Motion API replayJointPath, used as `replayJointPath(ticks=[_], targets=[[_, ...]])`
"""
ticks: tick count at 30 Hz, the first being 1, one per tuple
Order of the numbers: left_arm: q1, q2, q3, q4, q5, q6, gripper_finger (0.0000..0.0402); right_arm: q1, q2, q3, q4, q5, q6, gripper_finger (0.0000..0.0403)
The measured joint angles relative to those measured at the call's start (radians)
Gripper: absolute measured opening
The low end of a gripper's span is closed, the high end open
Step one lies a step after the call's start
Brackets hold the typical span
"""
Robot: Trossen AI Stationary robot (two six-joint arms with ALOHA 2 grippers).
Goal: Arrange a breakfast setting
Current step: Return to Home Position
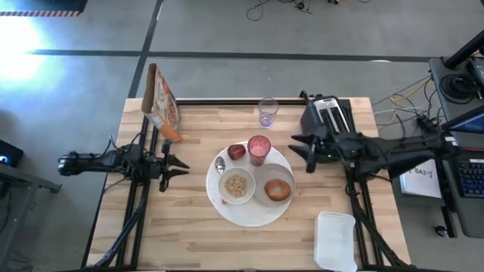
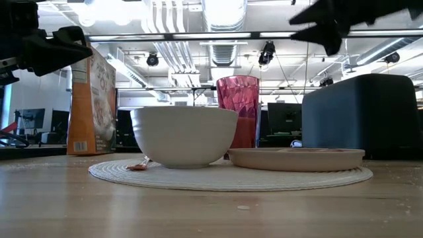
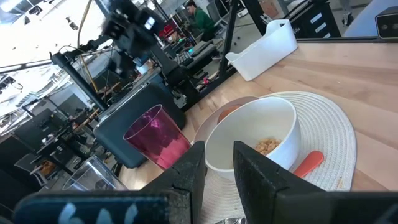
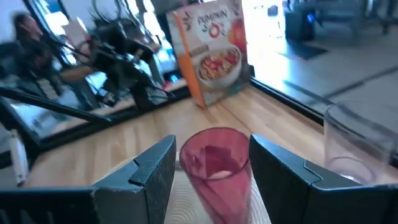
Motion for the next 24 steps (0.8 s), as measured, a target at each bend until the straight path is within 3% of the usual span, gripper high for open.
replayJointPath(ticks=[9, 18, 24], targets=[[0.000, 0.000, 0.000, 0.000, 0.000, 0.000, 0.0066, 0.000, -0.293, -0.378, 0.289, -0.011, -0.019, 0.0192], [0.000, 0.000, 0.000, 0.000, 0.000, 0.000, 0.0066, 0.000, -0.531, -0.512, 0.359, -0.199, -0.132, 0.0192], [0.000, 0.000, 0.000, 0.000, 0.000, 0.000, 0.0066, 0.000, -0.622, -0.535, 0.355, -0.216, -0.132, 0.0192]])
